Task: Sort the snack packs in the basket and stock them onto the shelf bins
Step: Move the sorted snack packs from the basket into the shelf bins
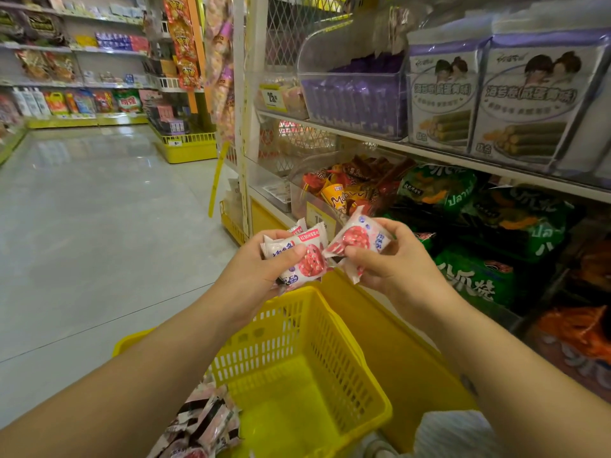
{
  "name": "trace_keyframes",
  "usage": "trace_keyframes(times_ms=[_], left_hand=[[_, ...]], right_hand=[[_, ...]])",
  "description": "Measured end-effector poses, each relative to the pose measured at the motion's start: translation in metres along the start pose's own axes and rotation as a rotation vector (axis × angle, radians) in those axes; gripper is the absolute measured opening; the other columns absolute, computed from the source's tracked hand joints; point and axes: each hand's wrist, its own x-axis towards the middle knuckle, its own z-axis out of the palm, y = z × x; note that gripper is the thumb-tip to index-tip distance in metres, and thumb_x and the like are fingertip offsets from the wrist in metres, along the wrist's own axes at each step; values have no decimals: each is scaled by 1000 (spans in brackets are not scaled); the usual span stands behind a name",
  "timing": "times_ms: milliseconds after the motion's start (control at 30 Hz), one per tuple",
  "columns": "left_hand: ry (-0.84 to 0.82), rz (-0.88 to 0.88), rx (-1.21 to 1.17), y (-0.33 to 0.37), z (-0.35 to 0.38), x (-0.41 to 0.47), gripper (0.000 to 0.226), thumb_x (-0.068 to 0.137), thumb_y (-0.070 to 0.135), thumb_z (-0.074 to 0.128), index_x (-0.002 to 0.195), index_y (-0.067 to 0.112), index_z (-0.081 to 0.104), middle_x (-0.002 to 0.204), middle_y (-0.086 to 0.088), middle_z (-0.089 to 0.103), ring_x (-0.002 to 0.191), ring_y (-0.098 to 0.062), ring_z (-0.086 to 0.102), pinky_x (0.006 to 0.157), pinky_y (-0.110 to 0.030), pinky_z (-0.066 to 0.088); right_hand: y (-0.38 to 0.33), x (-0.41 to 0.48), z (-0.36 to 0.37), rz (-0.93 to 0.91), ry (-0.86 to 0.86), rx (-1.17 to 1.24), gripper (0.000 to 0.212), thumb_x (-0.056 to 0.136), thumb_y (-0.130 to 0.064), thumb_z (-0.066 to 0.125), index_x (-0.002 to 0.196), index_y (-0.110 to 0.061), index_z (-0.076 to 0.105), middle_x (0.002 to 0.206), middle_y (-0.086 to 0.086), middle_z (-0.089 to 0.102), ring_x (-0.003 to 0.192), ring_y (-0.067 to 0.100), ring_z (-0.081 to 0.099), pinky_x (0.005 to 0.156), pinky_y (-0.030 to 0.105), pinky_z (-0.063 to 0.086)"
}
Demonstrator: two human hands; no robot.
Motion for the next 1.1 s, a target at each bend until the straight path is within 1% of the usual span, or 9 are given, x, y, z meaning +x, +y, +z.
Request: trace_keyframes(times_ms=[167, 267, 367, 500, 633, 767, 867, 967, 1100], left_hand=[[-34, -73, -9, -1, -6, 1, 52, 65, 31, 74, 111, 15, 57, 101, -10, 73, 90, -23, 72, 66, -29, 56], [-47, -99, -14, -4, -6, 3, 51, 65, 31, 74, 110, 14, 57, 101, -12, 73, 88, -23, 72, 67, -31, 56], [-49, -110, -20, -4, -6, 4, 51, 65, 32, 74, 110, 13, 57, 101, -13, 73, 88, -23, 72, 66, -30, 56], [-48, -118, -1, -6, -9, 6, 61, 58, 40, 77, 110, 14, 58, 100, -12, 73, 88, -24, 72, 64, -30, 56], [-67, -126, -2, -7, -8, 6, 58, 59, 39, 77, 108, 14, 59, 98, -11, 73, 87, -24, 72, 63, -30, 56], [-66, -115, -28, -4, -7, 6, 52, 65, 33, 73, 109, 12, 59, 97, -11, 74, 85, -23, 72, 61, -29, 56], [-71, -101, -23, -2, -9, 6, 52, 64, 35, 73, 108, 13, 59, 99, -10, 74, 87, -22, 72, 64, -29, 57], [-95, -104, -19, -1, -12, 5, 45, 66, 36, 71, 103, 14, 59, 95, -9, 74, 82, -20, 72, 62, -28, 57], [-162, -129, -14, 0, -12, 3, 42, 71, 39, 65, 103, 13, 56, 93, -10, 74, 82, -20, 72, 63, -29, 57]], right_hand=[[-6, -3, -6, 94, -142, 69, 54, 79, -35, 63, 129, -23, 48, 107, 5, 65, 73, 10, 65, 58, 26, 52], [-6, -3, -6, 190, -261, 174, 60, 69, -20, 69, 126, -22, 49, 109, 11, 68, 74, 15, 67, 58, 28, 55], [-10, -3, -8, 262, -369, 251, 51, 71, -4, 66, 119, -12, 54, 100, 16, 71, 75, 23, 71, 63, 35, 60], [-11, -4, -6, 305, -326, 204, 31, 87, -6, 58, 116, -12, 53, 94, 13, 72, 73, 23, 72, 59, 39, 61], [-6, -8, -2, 233, -265, 40, 34, 95, -18, 55, 127, -27, 49, 86, 10, 64, 61, 17, 59, 45, 25, 50], [-6, -8, -4, 138, -287, 30, 48, 78, -4, 68, 121, -21, 55, 115, 13, 62, 79, 23, 66, 60, 29, 59], [-6, -8, -8, 75, -315, -47, 51, 76, 12, 66, 114, -22, 61, 115, 11, 63, 93, 30, 68, 76, 40, 59], [-8, -7, -12, 30, -408, -119, 57, 81, 20, 55, 116, -25, 63, 110, 2, 70, 91, 25, 67, 79, 34, 56], [-13, -8, -16, -19, -495, -141, 35, 83, -3, 60, 114, -18, 66, 109, 7, 72, 91, 20, 68, 79, 30, 56]])
